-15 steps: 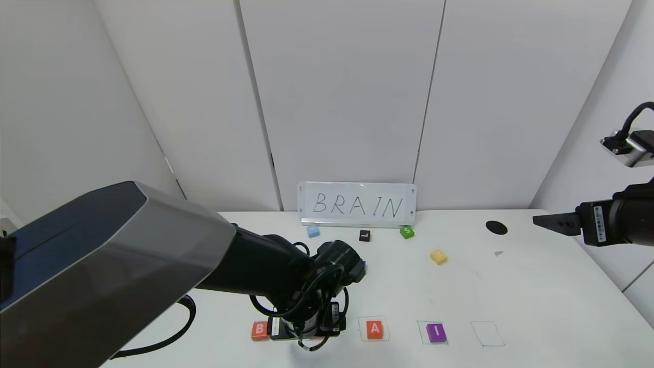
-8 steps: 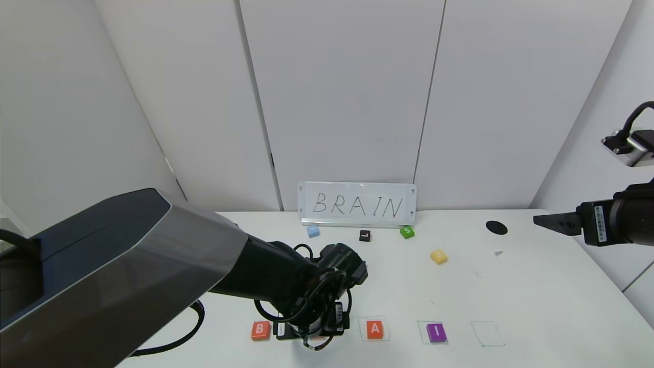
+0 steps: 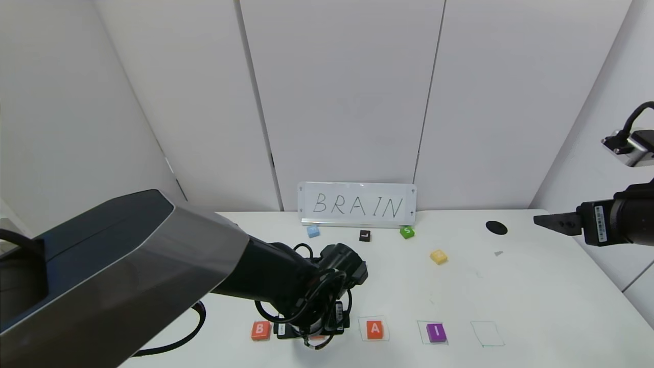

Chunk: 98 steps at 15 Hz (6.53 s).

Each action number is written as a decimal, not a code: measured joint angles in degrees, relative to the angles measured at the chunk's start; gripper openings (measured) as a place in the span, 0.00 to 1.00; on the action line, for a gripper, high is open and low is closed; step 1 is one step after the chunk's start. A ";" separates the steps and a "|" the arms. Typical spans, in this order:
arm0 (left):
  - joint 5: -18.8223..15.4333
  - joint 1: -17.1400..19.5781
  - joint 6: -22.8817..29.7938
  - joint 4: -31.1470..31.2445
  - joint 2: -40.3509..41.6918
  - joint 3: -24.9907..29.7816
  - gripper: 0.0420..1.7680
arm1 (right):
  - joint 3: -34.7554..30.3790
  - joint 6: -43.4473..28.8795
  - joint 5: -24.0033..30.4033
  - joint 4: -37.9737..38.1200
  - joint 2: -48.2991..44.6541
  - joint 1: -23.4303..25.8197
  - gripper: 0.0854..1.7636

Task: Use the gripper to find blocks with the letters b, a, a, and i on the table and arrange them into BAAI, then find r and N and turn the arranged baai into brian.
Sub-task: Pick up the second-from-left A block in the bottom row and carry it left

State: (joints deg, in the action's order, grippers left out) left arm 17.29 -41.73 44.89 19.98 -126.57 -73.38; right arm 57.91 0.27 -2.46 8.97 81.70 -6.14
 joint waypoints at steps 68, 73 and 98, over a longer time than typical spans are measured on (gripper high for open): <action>-12.40 33.77 -35.32 -3.16 15.19 4.99 0.27 | -1.57 0.13 -0.44 -0.22 -0.74 -2.72 0.97; -14.18 40.11 -39.10 -6.19 13.53 5.71 0.27 | -1.65 0.13 -0.43 -0.27 -0.74 -2.72 0.97; -13.79 40.52 -40.42 -11.17 3.84 4.24 0.27 | -1.76 0.16 -0.44 -0.28 -0.67 -2.86 0.97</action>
State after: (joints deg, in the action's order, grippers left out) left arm 3.50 -1.21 4.46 8.81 -122.73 -69.13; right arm 56.15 0.43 -2.90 8.69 81.03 -9.01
